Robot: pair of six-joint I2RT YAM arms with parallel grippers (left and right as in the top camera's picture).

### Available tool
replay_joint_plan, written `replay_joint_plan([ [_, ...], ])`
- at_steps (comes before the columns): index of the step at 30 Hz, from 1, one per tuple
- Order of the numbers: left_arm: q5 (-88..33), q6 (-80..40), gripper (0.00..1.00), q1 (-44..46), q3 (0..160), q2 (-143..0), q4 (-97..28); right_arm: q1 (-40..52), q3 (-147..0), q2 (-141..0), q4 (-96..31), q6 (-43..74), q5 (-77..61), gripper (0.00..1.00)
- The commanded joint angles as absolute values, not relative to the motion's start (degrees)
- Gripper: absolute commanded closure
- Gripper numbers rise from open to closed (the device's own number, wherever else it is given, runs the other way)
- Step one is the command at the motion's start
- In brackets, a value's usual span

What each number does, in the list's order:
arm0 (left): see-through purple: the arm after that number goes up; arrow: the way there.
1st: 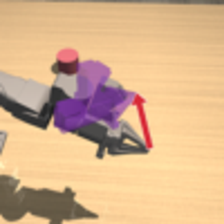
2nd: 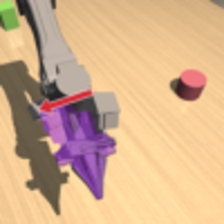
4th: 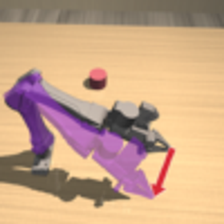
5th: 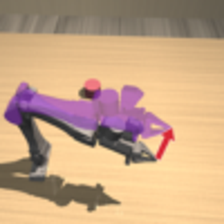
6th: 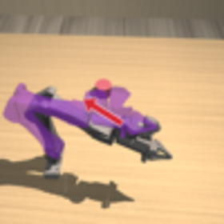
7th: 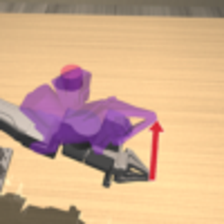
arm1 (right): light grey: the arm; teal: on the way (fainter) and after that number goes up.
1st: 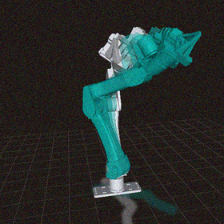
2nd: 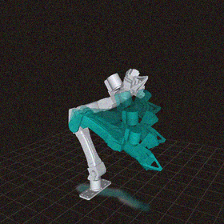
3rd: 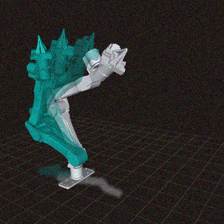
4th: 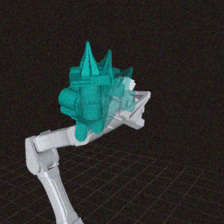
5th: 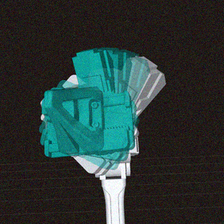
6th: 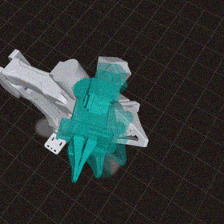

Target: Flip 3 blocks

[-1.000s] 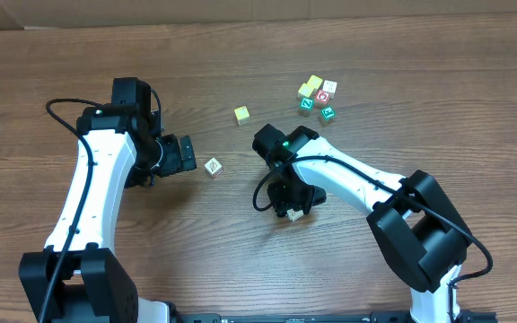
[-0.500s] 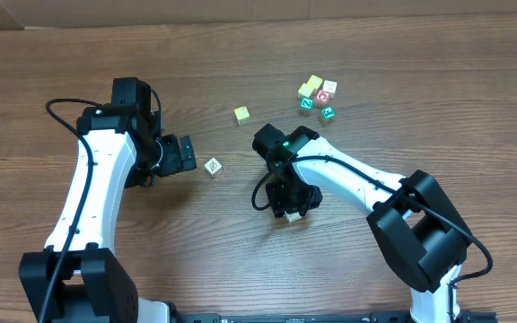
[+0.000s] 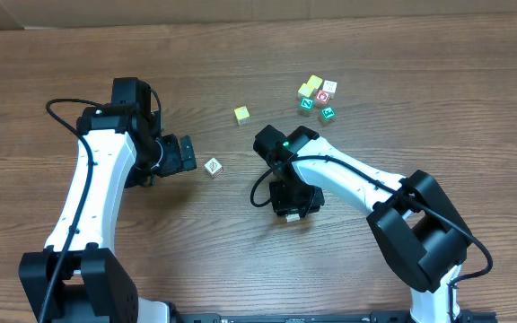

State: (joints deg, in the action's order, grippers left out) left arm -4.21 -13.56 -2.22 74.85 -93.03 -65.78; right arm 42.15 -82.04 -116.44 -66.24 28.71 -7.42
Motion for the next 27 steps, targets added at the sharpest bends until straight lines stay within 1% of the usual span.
replay_joint_plan([
  [1, -3.86, -13.30, 0.00, -1.89, 76.05, -93.43, -65.76, 42.39, -81.43, -116.40, -66.04, 33.34, -6.20, 0.58],
  [10, -3.86, -13.30, 0.00, -1.89, 76.07, -93.45, -65.73, 42.44, -81.43, -116.40, -66.15, 33.32, -6.46, 0.59],
  [17, -3.86, -13.30, 0.00, -1.89, 76.07, -93.43, -65.76, 42.41, -81.43, -116.40, -66.08, 36.32, -7.18, 0.59],
  [27, -3.86, -13.30, 0.00, -1.89, 76.07, -93.45, -65.73, 42.41, -81.43, -116.40, -66.08, 36.25, -7.14, 0.59],
])
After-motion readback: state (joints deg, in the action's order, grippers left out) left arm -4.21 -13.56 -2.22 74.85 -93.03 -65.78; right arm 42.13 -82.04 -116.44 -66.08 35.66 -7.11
